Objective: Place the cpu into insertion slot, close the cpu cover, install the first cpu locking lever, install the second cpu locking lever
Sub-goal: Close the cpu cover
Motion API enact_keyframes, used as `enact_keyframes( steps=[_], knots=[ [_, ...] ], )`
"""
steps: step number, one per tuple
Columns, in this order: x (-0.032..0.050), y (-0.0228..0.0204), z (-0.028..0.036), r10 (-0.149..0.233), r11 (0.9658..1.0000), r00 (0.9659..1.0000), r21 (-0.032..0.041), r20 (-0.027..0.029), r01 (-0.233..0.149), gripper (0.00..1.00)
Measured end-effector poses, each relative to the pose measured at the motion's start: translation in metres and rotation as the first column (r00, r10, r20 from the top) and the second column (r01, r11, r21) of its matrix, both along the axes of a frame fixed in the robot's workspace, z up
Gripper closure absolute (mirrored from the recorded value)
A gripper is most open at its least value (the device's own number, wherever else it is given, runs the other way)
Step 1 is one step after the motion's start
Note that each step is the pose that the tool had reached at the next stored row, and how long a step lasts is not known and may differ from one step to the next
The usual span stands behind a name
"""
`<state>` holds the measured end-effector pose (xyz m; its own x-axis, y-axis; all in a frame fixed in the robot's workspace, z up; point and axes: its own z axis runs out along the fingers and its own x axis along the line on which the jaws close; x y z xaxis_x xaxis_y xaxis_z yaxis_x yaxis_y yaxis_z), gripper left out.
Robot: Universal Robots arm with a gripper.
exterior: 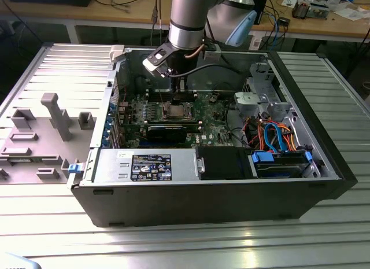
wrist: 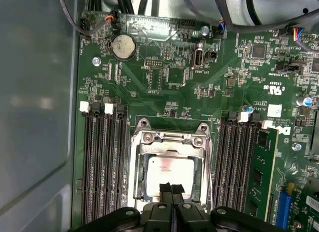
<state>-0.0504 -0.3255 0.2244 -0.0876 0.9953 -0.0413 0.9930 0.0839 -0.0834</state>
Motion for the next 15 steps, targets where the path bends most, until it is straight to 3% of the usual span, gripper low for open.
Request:
enact_keyframes(
  steps=[9,15],
  knots=[
    [-0.0099,0.0000,-0.0182,0.000,1.0000,1.0000,0.0000,0.0000,0.000,0.89],
    [-0.0109,0.0000,-0.0207,0.000,1.0000,1.0000,-0.0002,-0.0001,0.000,0.89]
  ],
)
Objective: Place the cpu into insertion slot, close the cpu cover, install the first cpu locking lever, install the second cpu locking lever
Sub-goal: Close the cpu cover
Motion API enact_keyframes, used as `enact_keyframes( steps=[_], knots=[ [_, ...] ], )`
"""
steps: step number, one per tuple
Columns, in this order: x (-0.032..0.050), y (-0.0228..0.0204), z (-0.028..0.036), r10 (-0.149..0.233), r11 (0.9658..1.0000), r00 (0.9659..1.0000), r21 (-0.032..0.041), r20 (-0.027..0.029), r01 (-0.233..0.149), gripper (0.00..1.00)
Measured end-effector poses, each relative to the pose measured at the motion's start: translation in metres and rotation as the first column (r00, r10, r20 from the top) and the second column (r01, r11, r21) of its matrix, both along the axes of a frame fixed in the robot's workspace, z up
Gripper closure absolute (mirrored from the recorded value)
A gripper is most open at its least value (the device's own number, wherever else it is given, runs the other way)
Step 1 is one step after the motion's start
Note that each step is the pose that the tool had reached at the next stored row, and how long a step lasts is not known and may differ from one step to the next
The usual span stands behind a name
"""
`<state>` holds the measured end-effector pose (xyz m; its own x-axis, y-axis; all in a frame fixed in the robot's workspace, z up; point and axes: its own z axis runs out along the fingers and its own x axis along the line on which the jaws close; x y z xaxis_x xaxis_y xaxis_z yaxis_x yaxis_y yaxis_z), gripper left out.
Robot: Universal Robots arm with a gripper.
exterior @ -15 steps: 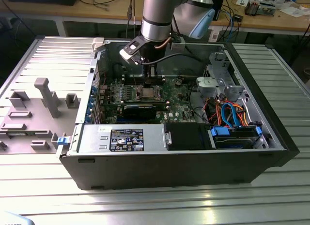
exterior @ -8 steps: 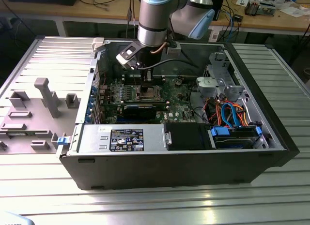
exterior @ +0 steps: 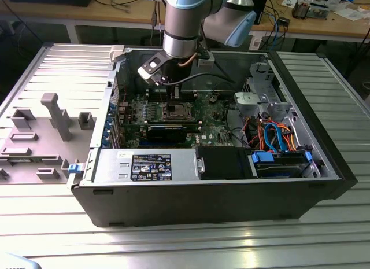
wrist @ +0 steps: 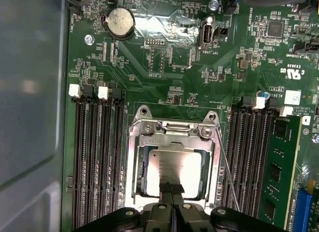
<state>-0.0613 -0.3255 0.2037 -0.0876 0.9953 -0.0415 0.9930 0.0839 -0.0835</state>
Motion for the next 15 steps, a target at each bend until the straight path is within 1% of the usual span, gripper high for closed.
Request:
enact_keyframes(
  steps=[2,5,9,15],
  knots=[
    [0.0003,0.0000,0.0000,0.000,1.0000,1.0000,0.0001,-0.0002,0.000,0.89],
    [0.0065,0.0001,0.0006,0.000,1.0000,1.0000,0.0004,0.0003,0.000,0.89],
    [0.0116,0.0001,0.0017,0.000,1.0000,1.0000,0.0004,0.0003,0.000,0.89],
    [0.0127,0.0000,0.0079,0.000,1.0000,1.0000,0.0001,-0.0002,0.000,0.89]
  ],
)
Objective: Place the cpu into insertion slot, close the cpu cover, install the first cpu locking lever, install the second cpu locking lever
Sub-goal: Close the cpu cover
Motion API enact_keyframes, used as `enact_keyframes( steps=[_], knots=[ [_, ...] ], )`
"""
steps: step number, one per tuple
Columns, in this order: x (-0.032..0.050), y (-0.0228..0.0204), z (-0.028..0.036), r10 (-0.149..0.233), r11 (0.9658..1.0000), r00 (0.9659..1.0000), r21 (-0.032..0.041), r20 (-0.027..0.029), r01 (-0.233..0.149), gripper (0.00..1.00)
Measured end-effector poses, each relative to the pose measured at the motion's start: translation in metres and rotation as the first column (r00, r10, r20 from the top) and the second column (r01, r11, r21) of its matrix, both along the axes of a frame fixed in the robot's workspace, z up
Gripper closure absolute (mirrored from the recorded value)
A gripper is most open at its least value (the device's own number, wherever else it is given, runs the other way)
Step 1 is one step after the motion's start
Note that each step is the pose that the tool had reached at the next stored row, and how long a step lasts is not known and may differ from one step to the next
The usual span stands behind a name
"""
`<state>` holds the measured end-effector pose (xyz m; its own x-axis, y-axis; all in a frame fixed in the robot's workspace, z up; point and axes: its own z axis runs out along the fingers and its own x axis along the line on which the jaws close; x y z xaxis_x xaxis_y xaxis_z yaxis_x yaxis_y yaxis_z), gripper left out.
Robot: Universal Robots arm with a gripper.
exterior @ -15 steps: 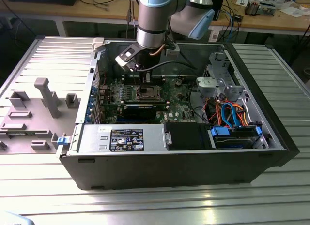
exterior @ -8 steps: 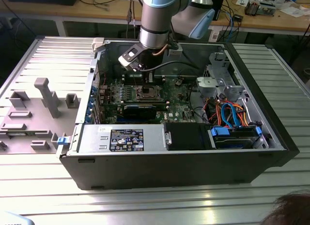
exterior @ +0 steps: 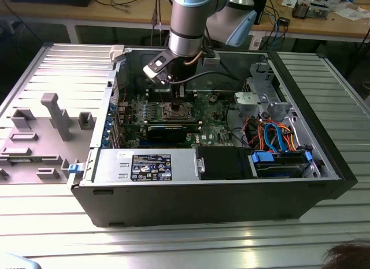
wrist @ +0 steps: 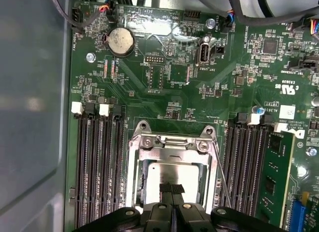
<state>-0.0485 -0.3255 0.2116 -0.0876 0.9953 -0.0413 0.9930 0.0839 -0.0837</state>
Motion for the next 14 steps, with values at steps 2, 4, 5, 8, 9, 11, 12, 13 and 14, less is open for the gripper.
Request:
enact_keyframes(
  steps=[2,4,5,8,9,11,12,13,14],
  knots=[
    [0.0002,0.0001,0.0012,0.000,1.0000,1.0000,0.0003,0.0002,0.000,0.89],
    [0.0002,0.0000,0.0014,0.000,1.0000,1.0000,0.0000,0.0000,0.000,0.89],
    [0.0002,0.0000,0.0014,0.000,1.0000,1.0000,0.0000,0.0000,0.000,0.89],
    [0.0003,0.0000,0.0016,0.000,1.0000,1.0000,0.0000,0.0001,0.000,0.89],
    [0.0004,0.0000,0.0017,0.000,1.0000,1.0000,0.0000,0.0000,0.000,0.89],
    [0.0005,0.0000,0.0020,0.000,1.0000,1.0000,0.0000,0.0000,0.000,0.89],
    [0.0005,0.0000,0.0021,0.000,1.0000,1.0000,0.0000,0.0000,0.000,0.89],
    [0.0006,0.0000,0.0023,0.000,1.0000,1.0000,-0.0001,0.0000,0.000,0.89],
    [0.0006,0.0000,0.0025,0.000,1.0000,1.0000,-0.0001,0.0000,0.000,0.89]
  ],
)
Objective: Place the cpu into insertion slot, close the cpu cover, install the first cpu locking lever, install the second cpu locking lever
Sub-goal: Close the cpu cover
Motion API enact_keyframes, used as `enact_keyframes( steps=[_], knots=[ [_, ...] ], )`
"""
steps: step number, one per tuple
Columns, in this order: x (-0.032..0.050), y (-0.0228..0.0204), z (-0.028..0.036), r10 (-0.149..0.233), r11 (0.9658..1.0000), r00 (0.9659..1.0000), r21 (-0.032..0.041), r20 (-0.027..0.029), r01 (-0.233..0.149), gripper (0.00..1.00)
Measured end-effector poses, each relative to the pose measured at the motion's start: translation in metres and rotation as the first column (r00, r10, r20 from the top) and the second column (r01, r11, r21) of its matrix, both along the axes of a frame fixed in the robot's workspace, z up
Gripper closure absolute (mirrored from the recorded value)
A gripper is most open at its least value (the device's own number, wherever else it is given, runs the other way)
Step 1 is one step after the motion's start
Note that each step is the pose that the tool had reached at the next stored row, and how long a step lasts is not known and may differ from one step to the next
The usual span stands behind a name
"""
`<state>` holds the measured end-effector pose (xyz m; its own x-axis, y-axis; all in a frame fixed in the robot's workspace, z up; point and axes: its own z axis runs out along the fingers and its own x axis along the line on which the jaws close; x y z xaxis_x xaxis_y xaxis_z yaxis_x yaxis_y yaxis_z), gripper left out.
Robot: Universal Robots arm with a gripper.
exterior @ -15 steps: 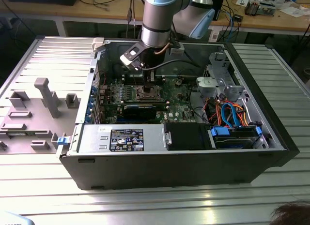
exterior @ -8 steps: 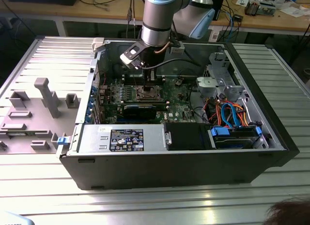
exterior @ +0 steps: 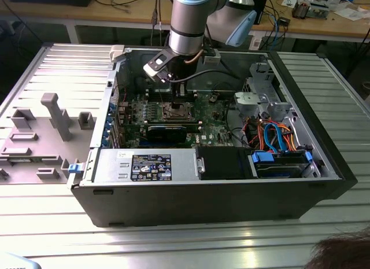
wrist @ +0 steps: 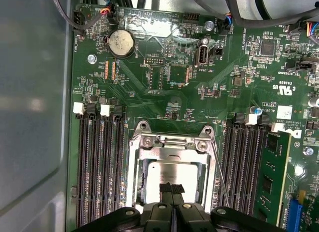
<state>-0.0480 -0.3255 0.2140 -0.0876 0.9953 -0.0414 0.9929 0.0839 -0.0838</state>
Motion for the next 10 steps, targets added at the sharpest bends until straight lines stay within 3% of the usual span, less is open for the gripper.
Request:
enact_keyframes(
  steps=[10],
  knots=[
    [0.0000,0.0000,0.0055,0.000,1.0000,1.0000,0.0001,0.0001,0.000,0.89]
  ],
)
